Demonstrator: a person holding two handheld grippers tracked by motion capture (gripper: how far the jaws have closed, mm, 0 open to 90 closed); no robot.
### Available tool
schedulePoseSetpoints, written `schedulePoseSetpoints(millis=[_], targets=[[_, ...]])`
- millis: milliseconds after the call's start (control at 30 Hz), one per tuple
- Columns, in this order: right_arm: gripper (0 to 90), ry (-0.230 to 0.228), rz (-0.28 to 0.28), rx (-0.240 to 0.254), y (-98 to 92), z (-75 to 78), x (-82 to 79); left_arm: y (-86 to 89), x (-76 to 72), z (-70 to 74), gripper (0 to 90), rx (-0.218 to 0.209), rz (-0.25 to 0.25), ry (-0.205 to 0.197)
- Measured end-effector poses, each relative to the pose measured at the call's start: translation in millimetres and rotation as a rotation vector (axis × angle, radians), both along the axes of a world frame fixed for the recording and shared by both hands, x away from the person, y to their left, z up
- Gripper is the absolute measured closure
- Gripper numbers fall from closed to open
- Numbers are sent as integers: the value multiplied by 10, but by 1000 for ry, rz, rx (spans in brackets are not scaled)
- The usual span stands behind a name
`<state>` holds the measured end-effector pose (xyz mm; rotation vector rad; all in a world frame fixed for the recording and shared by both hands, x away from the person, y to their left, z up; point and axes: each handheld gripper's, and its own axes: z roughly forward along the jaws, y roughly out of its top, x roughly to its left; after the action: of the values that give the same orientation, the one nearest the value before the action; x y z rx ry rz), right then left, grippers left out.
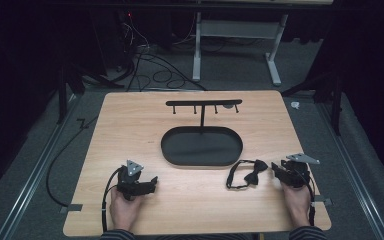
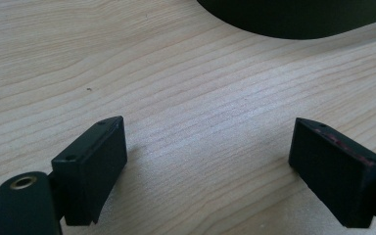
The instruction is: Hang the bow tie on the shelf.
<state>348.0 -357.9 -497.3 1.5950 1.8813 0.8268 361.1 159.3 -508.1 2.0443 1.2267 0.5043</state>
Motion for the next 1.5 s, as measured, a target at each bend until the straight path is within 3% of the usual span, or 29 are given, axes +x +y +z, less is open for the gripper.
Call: schedulePoseSetpoints(millis=[400,767,1300,1500], targets=[[616,-42,55,30,102,168,-98,1,0,0,147,0,0,0],[630,-72,159,72,363,286,-183,1,0,0,147,0,0,0],[625,-51,295,85,789,242,-269,-1,0,-1,147,-2,2,-1],[624,-43,315,75,861,213,-255,0,0,-1,148,-1,2,-1]])
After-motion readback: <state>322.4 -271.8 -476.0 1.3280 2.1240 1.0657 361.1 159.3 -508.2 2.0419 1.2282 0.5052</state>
